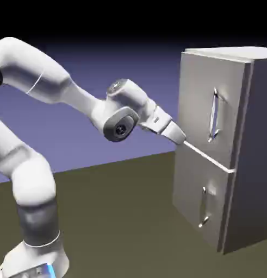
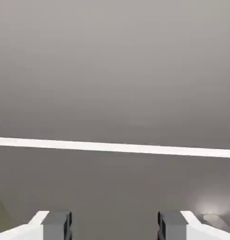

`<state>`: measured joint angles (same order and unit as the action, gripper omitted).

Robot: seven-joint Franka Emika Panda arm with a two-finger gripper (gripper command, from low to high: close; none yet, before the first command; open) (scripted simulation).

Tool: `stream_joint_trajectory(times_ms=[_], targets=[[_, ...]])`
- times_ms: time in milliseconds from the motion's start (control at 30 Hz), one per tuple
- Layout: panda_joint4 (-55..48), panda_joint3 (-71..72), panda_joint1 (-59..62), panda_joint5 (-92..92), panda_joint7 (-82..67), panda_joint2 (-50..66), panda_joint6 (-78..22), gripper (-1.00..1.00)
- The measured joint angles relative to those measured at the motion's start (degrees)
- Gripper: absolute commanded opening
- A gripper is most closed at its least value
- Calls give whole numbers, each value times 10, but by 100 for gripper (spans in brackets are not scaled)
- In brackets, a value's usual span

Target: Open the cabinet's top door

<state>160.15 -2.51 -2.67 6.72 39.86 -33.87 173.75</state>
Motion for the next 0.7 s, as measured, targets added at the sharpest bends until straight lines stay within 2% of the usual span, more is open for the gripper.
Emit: stream_joint_trajectory(times_ms=[700], targets=[[-66,-195,-154,523,-202,-94,-20,0]])
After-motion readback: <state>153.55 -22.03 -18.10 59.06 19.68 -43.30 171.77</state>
